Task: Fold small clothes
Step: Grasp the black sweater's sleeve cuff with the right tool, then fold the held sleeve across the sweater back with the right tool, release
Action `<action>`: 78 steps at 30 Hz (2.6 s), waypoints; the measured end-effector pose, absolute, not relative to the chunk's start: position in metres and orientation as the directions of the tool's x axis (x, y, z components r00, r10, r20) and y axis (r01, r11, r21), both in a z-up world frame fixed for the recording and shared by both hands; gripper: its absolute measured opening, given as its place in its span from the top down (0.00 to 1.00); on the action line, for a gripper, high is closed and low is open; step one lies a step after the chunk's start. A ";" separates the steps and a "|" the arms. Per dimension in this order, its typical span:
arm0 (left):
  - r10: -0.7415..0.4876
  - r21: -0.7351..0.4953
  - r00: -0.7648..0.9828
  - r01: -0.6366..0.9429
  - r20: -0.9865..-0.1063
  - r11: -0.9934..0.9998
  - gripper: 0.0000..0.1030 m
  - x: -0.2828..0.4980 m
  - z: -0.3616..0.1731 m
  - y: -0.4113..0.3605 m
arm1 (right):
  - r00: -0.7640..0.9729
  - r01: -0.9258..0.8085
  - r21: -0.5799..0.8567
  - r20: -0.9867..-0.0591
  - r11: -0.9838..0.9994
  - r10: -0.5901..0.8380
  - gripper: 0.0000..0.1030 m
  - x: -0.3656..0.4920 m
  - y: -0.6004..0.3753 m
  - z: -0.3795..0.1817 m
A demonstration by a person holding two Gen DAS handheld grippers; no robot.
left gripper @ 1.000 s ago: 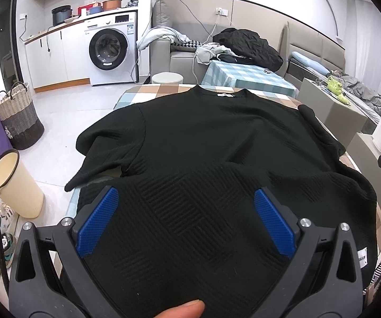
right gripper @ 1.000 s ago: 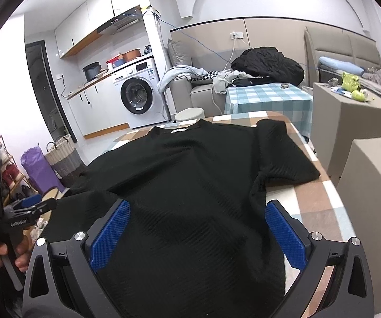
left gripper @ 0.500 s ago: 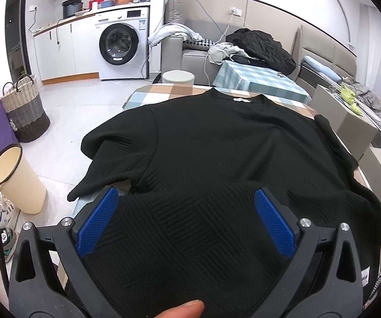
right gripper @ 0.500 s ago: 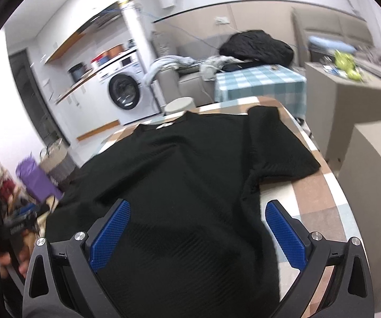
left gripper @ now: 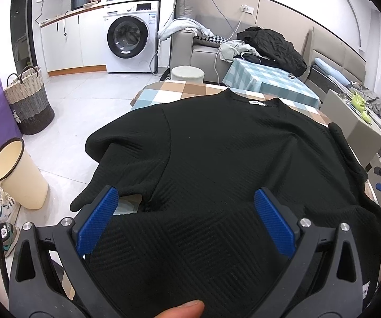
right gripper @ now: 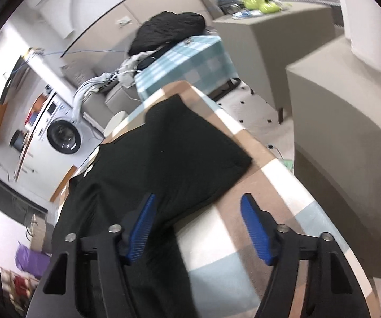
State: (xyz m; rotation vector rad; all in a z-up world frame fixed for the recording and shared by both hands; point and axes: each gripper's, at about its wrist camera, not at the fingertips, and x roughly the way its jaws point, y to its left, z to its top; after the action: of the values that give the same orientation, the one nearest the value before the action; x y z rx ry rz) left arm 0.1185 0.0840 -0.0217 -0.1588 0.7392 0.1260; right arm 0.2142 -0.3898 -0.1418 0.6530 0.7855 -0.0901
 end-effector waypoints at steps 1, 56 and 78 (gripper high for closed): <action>0.058 -0.099 0.731 -0.169 -0.680 0.981 0.01 0.121 -0.023 0.085 | 0.708 0.327 0.509 -0.690 0.796 0.151 0.40 0.218 -0.396 -0.144; 0.069 -0.073 0.716 -0.166 -0.694 0.983 0.01 0.140 -0.030 0.085 | 0.818 -0.225 0.469 -0.385 0.854 0.427 0.92 0.258 -0.291 -0.059; 0.143 -0.094 0.693 -0.293 -0.707 0.952 0.01 0.131 -0.033 0.134 | 0.555 -0.043 0.301 -0.786 0.953 0.273 0.57 0.275 -0.264 -0.138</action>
State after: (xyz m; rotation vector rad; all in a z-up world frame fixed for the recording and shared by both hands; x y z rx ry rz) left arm 0.1309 0.1344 -0.0327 -0.2061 0.7685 0.2453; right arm 0.2746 -0.2642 -0.1384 0.2598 0.9672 0.1891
